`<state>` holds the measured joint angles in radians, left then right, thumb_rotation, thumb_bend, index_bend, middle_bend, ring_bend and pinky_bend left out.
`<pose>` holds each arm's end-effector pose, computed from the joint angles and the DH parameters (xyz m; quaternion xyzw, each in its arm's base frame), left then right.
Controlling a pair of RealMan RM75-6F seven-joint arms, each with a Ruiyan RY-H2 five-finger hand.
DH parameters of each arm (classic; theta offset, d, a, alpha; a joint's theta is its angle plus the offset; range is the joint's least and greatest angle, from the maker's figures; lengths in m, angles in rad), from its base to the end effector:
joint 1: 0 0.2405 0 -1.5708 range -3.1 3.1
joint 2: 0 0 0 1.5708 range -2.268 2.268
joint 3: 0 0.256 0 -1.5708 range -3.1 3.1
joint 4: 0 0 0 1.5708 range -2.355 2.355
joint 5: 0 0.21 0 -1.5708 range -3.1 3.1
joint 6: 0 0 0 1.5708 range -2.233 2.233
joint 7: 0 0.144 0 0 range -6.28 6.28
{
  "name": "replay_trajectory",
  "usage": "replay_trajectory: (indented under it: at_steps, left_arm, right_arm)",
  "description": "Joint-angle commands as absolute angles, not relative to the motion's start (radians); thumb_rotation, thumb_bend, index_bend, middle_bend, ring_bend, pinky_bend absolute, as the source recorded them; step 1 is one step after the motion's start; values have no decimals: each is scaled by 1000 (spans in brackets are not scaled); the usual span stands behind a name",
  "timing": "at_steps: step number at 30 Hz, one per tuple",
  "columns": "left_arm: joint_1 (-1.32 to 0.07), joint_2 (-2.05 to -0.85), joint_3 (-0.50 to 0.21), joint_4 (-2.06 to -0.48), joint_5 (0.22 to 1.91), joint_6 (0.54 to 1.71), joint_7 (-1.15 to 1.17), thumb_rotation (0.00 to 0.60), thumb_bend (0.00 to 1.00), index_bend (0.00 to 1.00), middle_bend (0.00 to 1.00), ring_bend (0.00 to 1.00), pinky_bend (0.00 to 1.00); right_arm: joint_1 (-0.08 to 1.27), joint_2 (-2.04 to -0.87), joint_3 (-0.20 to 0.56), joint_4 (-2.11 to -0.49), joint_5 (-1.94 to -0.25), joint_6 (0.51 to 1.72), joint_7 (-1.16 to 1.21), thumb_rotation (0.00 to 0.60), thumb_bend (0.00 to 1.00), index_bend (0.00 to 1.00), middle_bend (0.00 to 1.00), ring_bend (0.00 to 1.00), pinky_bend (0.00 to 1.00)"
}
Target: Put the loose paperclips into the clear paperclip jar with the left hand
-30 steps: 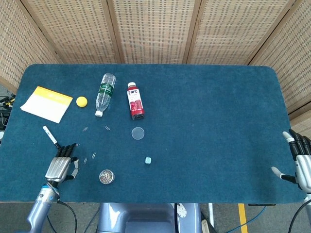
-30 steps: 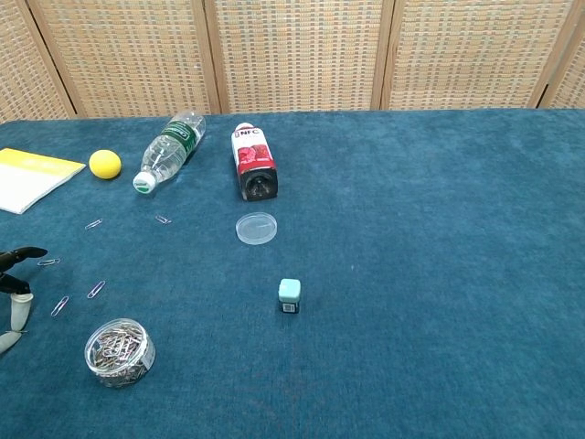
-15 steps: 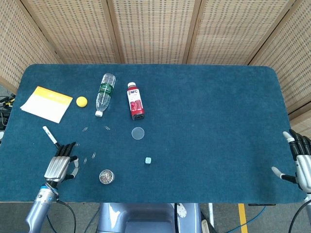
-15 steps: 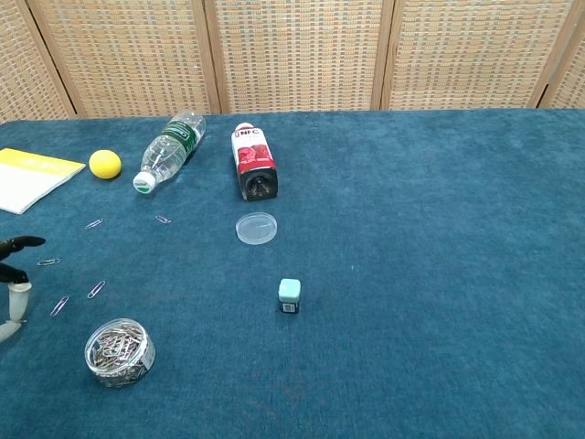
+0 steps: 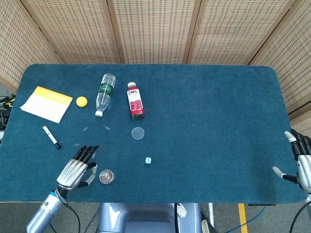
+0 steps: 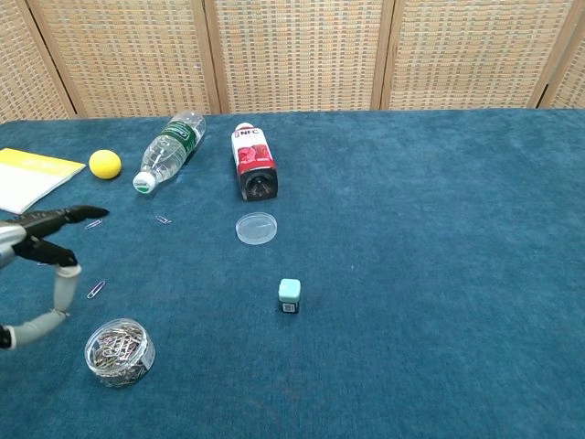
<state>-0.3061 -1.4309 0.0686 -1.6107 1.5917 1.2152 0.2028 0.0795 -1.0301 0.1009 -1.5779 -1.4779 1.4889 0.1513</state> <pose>-0.2297 0.1951 0.0085 -0.7411 -0.3954 -0.3776 0.3896 -0.3216 -0.1907 0.2014 0.5671 -0.3835 0.4143 0.5998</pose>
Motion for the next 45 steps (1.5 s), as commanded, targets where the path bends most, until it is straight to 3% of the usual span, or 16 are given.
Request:
replay_trajectory:
  at_steps: [1, 11, 14, 17, 21, 25, 33, 39, 45]
  left_arm:
    - [-316, -1447, 75, -1611, 1588, 1195, 228, 600, 436, 676, 0, 0, 0]
    - [-322, -1501, 72, -1556, 1573, 1179, 231, 600, 436, 654, 0, 0, 0]
    - [-327, -1510, 70, -1547, 1560, 1164, 204, 600, 433, 483, 0, 0, 0]
    - [-333, -1508, 71, -1544, 1564, 1160, 179, 600, 345, 262, 0, 0, 0]
    - [-336, -1501, 72, -1547, 1569, 1162, 162, 600, 277, 175, 0, 0, 0]
    - [-337, -1488, 70, -1555, 1573, 1173, 141, 600, 272, 172, 0, 0, 0]
    - [-341, -1398, -23, -1547, 1519, 1240, 67, 600, 271, 234, 0, 0, 0]
    - [-375, -1375, -105, -1440, 1394, 1178, 38, 600, 269, 349, 0, 0, 0]
    - [-426, -1444, -128, -1255, 1285, 1031, 4, 600, 269, 431, 0, 0, 0]
  right_arm:
    - [80, -1030, 101, -1578, -1478, 1489, 151, 600, 0, 14, 0, 0, 0]
    - [80, -1030, 101, -1578, -1479, 1488, 152, 600, 0, 14, 0, 0, 0]
    - [80, -1031, 100, -1577, -1480, 1488, 152, 600, 0, 14, 0, 0, 0]
    - [80, -1032, 100, -1577, -1479, 1488, 150, 600, 0, 14, 0, 0, 0]
    - [81, -1032, 100, -1577, -1478, 1485, 146, 600, 0, 14, 0, 0, 0]
    - [81, -1033, 100, -1578, -1477, 1485, 143, 600, 0, 14, 0, 0, 0]
    - [80, -1032, 101, -1578, -1477, 1486, 147, 600, 0, 14, 0, 0, 0]
    - [82, -1033, 100, -1581, -1480, 1485, 143, 600, 0, 14, 0, 0, 0]
    - [83, -1035, 100, -1582, -1476, 1481, 134, 600, 0, 14, 0, 0, 0]
